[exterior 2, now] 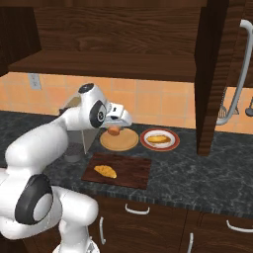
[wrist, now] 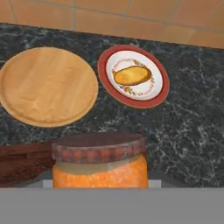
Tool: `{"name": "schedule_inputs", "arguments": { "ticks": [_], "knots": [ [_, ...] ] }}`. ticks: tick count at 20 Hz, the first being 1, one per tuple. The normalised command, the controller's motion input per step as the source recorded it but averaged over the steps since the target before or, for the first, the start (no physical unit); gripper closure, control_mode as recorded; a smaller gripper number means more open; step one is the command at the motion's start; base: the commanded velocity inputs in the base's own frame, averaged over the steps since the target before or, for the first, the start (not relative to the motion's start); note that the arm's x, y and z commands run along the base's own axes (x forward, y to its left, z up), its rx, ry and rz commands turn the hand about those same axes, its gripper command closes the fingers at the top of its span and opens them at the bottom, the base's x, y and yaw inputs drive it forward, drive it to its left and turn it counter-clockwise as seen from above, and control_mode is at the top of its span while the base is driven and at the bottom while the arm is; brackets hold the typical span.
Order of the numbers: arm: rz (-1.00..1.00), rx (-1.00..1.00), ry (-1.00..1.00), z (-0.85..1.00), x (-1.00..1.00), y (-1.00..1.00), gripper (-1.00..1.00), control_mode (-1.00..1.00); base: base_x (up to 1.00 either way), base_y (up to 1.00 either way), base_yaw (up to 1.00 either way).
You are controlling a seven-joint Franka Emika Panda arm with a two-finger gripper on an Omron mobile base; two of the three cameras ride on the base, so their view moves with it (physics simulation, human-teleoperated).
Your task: From the different types of pastries on the counter, select a croissant and place it on the cutting board. Then retrieve a jar of jam from the cabinet and place it alongside the croissant on the cutting board.
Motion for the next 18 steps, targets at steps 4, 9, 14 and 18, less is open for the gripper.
{"name": "schedule_inputs", "arguments": {
  "ticks": [4,9,14,18],
  "knots": [
    [0.0,-0.03,0.43,-0.69,0.37,-0.07,1.0,-1.0,0.0,0.0,0.0],
    [0.0,0.02,0.18,-0.41,0.05,-0.47,1.0,-1.0,0.0,0.0,0.0],
    [0.02,0.0,-0.06,-0.59,-0.01,-0.38,1.0,-1.0,0.0,0.0,0.0],
    [0.16,0.1,-0.15,-0.66,-0.12,-0.53,1.0,-1.0,0.0,0.0,0.0]
  ]
}}
